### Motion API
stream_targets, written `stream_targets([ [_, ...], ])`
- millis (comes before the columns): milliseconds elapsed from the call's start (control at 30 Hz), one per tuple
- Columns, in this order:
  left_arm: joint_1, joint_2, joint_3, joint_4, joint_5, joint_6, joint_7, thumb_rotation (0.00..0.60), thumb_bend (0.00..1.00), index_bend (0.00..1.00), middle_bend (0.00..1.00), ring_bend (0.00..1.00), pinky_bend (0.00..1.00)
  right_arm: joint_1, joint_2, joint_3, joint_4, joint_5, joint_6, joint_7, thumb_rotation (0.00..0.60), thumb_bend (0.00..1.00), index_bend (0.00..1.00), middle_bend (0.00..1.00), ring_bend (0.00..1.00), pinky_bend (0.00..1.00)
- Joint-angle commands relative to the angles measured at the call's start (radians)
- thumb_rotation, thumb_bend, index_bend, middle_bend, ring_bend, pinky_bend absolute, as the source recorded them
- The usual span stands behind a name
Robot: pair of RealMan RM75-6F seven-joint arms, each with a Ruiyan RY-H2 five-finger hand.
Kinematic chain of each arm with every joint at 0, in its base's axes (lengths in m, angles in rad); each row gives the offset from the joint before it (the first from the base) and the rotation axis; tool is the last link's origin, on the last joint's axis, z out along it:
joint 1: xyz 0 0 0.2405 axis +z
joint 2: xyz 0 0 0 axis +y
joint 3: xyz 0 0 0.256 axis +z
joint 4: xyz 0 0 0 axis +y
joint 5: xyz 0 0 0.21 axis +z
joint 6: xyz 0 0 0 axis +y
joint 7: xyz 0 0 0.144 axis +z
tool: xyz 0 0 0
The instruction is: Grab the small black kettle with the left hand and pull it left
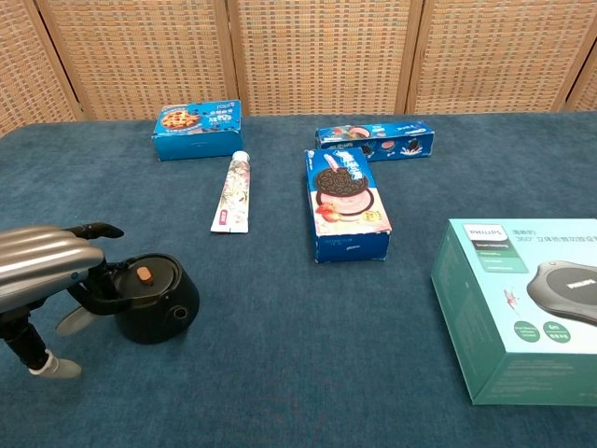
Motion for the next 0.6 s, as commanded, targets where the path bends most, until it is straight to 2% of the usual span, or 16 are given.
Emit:
stream_targets([
  [33, -0.001, 0.002, 0.0, -0.002, -0.002, 0.0, 0.0, 0.6, 0.0, 0.89, 0.79, 0.53, 0.0, 0.0, 0.0, 0.0, 0.0, -0.001, 0.0, -0.001, 0.6, 0.0, 0.0, 0.0, 0.0, 0.0],
  [233, 0.004, -0.002, -0.011, 0.005, 0.004, 0.023, -0.026, 0.6, 0.0, 1.0, 0.86, 0.56, 0.0, 0.0, 0.0, 0.0, 0.0, 0.0, 0.0, -0.001, 0.6, 0.0, 0.0, 0.0, 0.0, 0.0],
  [367, 0.011, -0.009, -0.017, 0.033, 0.05, 0.056, -0.073, 0.6, 0.0, 1.0, 0.93, 0.61, 0.0, 0.0, -0.001, 0.0, 0.0, 0.0, 0.0, -0.002, 0.6, 0.0, 0.0, 0.0, 0.0, 0.0],
  [467, 0.015, -0.006, -0.018, 0.058, 0.1, 0.081, -0.128, 0.6, 0.0, 1.0, 1.0, 0.7, 0.0, 0.0, 0.0, 0.0, 0.0, -0.001, 0.0, -0.002, 0.6, 0.0, 0.0, 0.0, 0.0, 0.0],
  [600, 0.016, 0.009, -0.015, 0.082, 0.173, 0.117, -0.219, 0.6, 0.0, 1.0, 1.0, 0.77, 0.0, -0.001, 0.0, -0.001, -0.002, -0.002, 0.002, -0.002, 0.6, 0.0, 0.0, 0.0, 0.0, 0.0],
])
